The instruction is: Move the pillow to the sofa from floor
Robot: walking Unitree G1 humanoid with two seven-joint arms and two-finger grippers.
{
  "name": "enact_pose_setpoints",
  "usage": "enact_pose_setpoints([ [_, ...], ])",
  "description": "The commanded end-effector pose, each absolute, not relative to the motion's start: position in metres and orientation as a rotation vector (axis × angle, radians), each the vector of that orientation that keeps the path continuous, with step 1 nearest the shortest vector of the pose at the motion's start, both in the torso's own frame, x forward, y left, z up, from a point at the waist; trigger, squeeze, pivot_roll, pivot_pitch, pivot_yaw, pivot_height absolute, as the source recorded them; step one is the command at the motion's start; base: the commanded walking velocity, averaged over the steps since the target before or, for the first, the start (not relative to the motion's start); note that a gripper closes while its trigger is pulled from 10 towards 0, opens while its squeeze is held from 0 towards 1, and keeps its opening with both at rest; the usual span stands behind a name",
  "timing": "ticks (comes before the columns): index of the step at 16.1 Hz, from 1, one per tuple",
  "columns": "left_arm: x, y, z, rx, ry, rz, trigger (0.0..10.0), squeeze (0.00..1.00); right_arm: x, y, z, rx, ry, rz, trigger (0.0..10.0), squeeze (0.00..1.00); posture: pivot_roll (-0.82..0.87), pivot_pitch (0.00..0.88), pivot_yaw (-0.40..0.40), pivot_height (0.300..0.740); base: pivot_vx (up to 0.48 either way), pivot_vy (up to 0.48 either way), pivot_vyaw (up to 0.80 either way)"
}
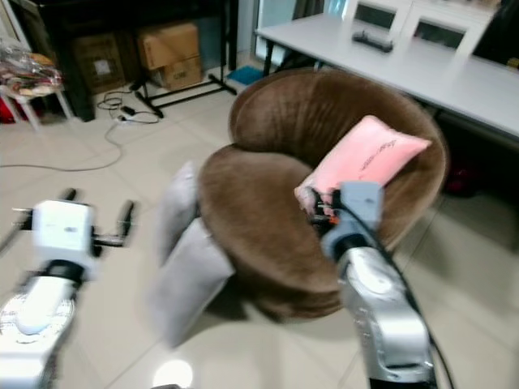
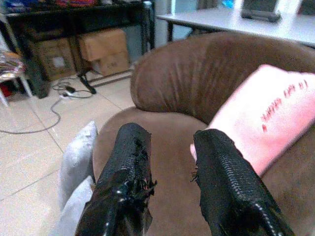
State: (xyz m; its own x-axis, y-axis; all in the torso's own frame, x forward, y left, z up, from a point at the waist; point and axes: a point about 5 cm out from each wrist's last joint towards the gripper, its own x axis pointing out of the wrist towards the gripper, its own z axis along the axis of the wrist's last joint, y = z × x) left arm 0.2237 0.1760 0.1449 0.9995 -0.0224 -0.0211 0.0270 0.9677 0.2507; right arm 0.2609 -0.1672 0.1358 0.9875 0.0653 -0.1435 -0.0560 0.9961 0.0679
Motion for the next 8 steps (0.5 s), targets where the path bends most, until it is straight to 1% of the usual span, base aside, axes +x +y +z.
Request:
enact_pose_setpoints([
  [1,0.2242,0.1804,0.1477,0.271,0.011,-0.009,10.0,0.0,0.2615,-0.1641,0.1372,0.065,0.147,0.073,10.0,0.0,0.05,0.0,-0.041,0.74,0.0,0.352,0.0],
  [8,0.2249,0.1836,0.1469,0.277,0.014,-0.001,10.0,0.0,0.2603,-0.1665,0.133,0.056,0.162,0.058,10.0,0.0,0.05,0.0,-0.038,0.74,0.0,0.355,0.0],
])
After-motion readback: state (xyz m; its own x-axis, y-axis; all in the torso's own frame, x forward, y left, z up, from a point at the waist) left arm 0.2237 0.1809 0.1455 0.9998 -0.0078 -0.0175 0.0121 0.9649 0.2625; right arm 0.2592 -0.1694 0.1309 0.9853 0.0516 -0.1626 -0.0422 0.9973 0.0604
